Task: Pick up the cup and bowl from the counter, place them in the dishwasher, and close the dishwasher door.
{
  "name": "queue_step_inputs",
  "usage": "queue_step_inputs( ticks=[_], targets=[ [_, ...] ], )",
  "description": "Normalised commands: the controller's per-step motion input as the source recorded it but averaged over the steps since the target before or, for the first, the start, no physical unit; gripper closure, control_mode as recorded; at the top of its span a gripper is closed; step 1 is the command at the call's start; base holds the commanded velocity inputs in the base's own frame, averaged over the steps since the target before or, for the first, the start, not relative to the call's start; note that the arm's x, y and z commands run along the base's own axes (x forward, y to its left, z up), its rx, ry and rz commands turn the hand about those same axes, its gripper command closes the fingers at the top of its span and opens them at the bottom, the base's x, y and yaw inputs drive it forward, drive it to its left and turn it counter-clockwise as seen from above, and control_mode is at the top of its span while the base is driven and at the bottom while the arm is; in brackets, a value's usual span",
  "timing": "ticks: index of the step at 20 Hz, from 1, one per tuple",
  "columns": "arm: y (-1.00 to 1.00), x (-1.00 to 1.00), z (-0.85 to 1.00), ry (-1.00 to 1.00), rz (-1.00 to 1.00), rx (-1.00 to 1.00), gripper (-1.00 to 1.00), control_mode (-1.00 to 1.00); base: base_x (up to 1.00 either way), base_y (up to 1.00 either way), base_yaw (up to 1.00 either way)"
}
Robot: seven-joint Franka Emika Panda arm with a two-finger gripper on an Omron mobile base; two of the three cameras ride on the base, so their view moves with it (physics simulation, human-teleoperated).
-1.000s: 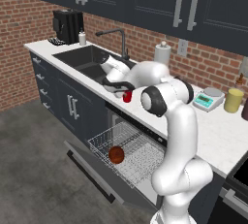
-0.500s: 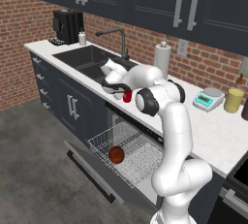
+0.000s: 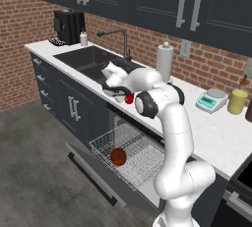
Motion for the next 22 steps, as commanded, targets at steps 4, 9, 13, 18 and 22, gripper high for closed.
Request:
queue_step_inputs(
  ticks=[4,9,13,18,22],
  targets=[
    [-0.01,0.2,-0.14,0.01,0.02,0.0,-1.0,-1.0,0.0,0.0,0.0],
    [0.0,0.29,-0.1,0.0,0.04,0.0,-1.0,-1.0,0.0,0.0,0.0],
    [0.0,0.25,-0.06,0.0,0.06,0.0,-1.0,-1.0,0.0,0.0,0.0],
    [0.0,0.15,-0.09,0.0,0.07,0.0,-1.0,-1.0,0.0,0.0,0.0],
    [0.0,-0.05,-0.03,0.0,0.05,0.0,1.0,-1.0,0.0,0.0,0.0]
  ],
)
